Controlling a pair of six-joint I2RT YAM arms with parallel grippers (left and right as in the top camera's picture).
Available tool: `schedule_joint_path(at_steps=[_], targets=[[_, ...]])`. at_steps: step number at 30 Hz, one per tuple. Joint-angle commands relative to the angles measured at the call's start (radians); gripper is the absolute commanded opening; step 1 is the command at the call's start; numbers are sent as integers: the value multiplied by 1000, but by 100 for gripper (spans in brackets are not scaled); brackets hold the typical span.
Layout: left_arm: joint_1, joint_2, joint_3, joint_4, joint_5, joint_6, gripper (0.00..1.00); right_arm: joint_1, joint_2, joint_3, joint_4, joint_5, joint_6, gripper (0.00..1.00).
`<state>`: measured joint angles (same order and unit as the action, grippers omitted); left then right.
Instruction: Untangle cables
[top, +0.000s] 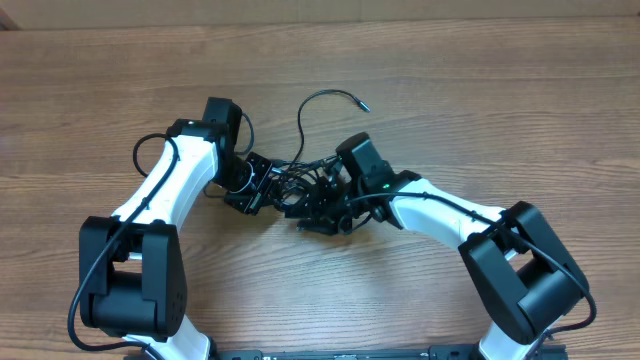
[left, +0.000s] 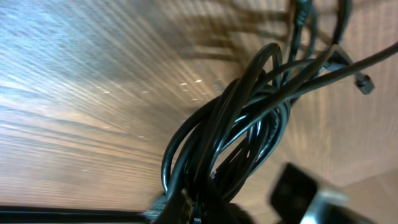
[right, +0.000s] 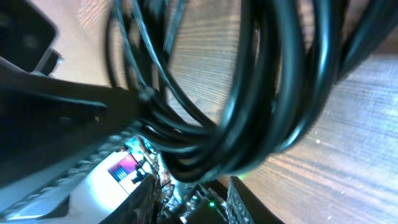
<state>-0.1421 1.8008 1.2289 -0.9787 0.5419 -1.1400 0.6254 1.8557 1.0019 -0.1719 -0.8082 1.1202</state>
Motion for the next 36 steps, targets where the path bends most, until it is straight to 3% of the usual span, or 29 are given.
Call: schedule_joint_path(at_steps=[1, 4, 9, 14, 28, 31, 36], targets=[[2, -18, -6, 26, 77, -87, 4, 31, -12, 7, 2, 130, 138, 32], [2, -18, -6, 18, 78, -67, 4, 34, -12, 7, 3, 269, 165, 32], [3, -18, -7, 20, 35, -72, 4, 26, -12, 7, 128, 139, 42, 32], [19, -18, -7, 43, 55, -88, 4, -23, -12, 7, 138, 150, 31, 31], [18, -18, -7, 73, 256, -63, 4, 38, -11, 7, 80, 463, 168, 27], [18, -18, -7, 105, 346, -18, 4, 45, -11, 7, 11, 608, 219, 24], [40, -42, -7, 121, 336, 79, 4, 28, -11, 7, -81, 719, 218, 28]])
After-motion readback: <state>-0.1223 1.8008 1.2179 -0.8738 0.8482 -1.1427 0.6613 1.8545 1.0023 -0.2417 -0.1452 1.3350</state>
